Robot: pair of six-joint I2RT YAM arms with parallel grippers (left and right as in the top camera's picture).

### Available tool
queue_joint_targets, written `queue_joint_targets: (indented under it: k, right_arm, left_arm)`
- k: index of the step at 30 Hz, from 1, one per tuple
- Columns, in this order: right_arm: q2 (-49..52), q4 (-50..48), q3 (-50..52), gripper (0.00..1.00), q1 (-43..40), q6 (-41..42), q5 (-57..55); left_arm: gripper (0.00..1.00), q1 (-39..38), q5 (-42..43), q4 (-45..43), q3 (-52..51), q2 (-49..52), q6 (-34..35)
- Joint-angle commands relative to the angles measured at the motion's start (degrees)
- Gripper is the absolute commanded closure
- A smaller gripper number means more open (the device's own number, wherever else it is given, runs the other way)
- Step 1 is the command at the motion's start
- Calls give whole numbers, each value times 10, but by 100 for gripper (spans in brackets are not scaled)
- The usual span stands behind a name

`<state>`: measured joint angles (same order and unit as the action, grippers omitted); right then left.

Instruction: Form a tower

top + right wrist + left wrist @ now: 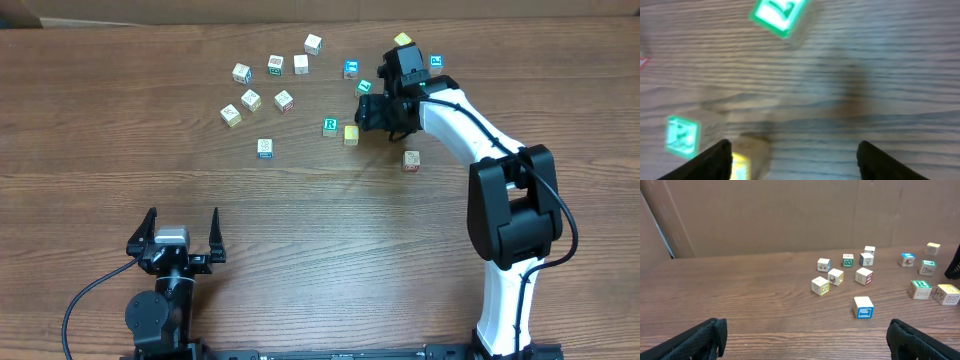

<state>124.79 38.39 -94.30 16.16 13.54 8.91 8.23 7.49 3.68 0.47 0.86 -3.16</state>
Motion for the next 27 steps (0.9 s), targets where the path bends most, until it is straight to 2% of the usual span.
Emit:
queue_joint_targets:
  k: [1,9,11,14,17,22,27]
  right_arm:
    - [-5,-2,1,25,16,1,52]
    - [-5,13,1,24,47,-1,-45]
    - [-5,10,-3,20,43,-1,-52]
    - [-6,61,-44,21,20,-1,-52]
    - [-6,165,-87,17,-14,-1,-52]
    - [-6,271,-88,16,-59,-1,-52]
    - [-6,331,-80,16,-69,-6,-52]
  left_arm:
    - [0,-4,-2,2,-2,-5,6]
    - [0,-4,-2,2,-2,-5,6]
    - [1,-4,-2,2,-2,-5,6]
    - [0,-4,-2,2,-2,-5,6]
    - [1,-4,-2,2,-2,-5,6]
    - [0,-4,-2,2,-2,-5,6]
    - [1,-4,-2,2,-2,-5,6]
